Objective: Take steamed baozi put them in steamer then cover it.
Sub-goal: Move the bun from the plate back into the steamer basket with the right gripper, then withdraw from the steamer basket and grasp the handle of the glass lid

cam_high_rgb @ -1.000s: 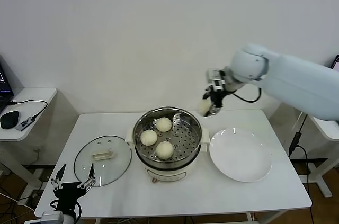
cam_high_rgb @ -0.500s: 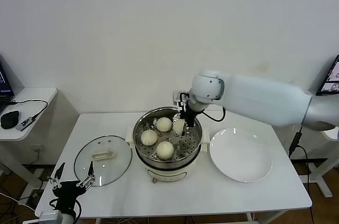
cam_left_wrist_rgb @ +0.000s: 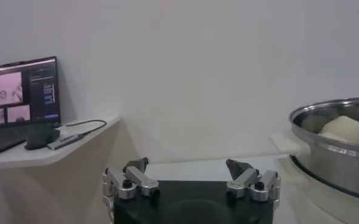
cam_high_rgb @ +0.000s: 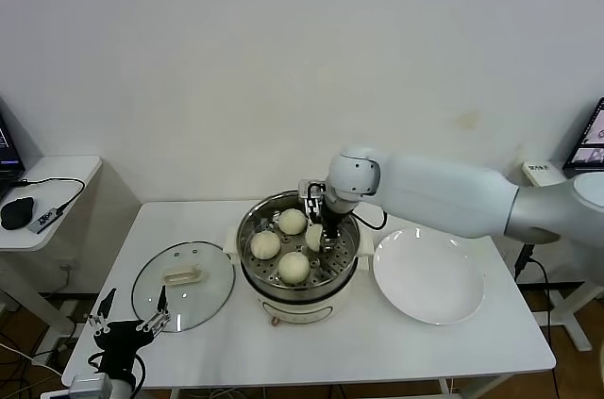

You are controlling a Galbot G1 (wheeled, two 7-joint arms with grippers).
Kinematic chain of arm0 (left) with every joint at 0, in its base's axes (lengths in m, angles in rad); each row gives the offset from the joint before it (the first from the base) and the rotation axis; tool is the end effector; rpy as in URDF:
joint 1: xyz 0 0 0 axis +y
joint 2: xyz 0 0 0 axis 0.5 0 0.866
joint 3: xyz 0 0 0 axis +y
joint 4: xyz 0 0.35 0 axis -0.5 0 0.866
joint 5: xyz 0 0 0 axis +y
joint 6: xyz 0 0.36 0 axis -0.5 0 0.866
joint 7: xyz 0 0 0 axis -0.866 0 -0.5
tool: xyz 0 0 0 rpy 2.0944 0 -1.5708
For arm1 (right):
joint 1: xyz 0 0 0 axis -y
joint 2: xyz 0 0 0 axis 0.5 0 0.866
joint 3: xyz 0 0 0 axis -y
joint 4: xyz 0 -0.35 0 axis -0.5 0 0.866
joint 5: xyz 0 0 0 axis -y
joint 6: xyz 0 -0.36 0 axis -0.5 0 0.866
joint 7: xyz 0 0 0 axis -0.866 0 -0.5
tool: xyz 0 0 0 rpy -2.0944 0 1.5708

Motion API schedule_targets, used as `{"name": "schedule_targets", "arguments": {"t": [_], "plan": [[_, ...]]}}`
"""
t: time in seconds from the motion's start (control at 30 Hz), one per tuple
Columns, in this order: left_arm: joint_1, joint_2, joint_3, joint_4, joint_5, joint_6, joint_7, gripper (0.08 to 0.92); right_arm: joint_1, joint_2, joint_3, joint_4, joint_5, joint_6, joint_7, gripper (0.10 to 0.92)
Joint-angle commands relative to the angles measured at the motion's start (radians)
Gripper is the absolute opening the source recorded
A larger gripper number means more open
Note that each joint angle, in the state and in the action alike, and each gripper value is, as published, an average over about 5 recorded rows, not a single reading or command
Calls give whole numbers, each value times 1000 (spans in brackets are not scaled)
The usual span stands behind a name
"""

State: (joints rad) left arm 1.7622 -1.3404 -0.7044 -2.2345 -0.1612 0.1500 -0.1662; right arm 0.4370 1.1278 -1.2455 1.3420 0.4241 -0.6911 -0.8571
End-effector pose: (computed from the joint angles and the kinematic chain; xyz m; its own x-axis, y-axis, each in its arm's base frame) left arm 0.1364 0.0789 -0.2684 -0.9714 -0.1805 0.1545 -0.1561 0.9750 0.1579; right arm 0.5293 0.1255 -0.1153 -0.2093 -0.1902 0.9592 -0.9706 -0.0786 -0.2274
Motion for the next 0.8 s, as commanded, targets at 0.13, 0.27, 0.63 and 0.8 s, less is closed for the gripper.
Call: {"name": "schedule_targets", "arguments": {"t": [0.13, 0.27, 0.63, 0.8], "plan": [[-1, -1, 0, 4, 0, 1, 1, 823, 10, -14, 16, 5, -23, 5, -30, 658], [-5, 0, 3, 2, -1, 4, 2, 823, 52, -56, 37, 33, -38, 36, -67, 760], [-17, 5, 3, 19, -6, 1, 1, 823, -28, -293, 199, 237, -26, 89, 158, 823], [-25, 6, 3, 43, -6, -14, -2, 823, -262, -456, 359, 376, 89, 143, 517, 823]]}}
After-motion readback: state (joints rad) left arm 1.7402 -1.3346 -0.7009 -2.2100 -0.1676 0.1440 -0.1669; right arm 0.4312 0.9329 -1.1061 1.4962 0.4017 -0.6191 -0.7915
